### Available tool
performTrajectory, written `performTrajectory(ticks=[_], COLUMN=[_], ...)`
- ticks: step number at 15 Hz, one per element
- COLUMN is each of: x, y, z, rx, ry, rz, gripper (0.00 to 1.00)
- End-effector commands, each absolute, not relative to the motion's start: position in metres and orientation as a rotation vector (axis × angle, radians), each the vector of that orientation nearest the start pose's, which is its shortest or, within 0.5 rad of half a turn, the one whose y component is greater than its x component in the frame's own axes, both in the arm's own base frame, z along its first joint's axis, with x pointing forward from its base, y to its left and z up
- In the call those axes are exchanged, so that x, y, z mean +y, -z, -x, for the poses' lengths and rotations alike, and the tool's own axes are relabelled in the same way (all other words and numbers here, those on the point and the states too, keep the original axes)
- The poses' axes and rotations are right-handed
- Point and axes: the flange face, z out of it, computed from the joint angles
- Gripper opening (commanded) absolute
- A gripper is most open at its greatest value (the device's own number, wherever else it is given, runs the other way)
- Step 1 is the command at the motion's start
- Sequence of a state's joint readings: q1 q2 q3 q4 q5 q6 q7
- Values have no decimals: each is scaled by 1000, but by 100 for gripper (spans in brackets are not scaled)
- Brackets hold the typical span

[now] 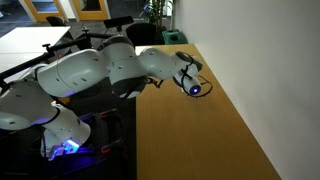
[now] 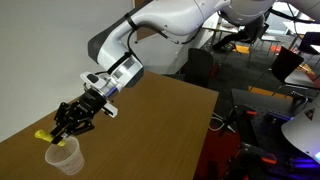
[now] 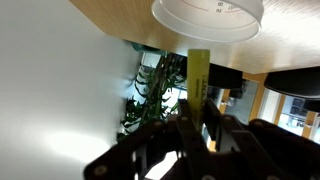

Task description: Put the yellow marker inside the cup

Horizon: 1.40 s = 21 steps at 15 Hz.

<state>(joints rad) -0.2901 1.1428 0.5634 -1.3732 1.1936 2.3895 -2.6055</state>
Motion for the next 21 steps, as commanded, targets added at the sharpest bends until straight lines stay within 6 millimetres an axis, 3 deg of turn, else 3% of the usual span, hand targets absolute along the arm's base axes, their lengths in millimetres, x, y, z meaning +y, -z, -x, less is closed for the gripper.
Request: performTrajectory(ticks=[1,6,7,9,11,15,21], x=[115,116,118,123,128,139,146], y=[-97,-78,-76,-74,-79,-108,-164], z=[-713,-707,-705,-704,-702,-706,-700], rx=[-1511,-1505,-1507,-1524,-1545,-1583,-1673], ry=[1358,1312,1305,1301,1303,1326,1340], rz=[1638,1686,1682,1693,1690,1659,1666], gripper=[5,5,44,52,68,98,100])
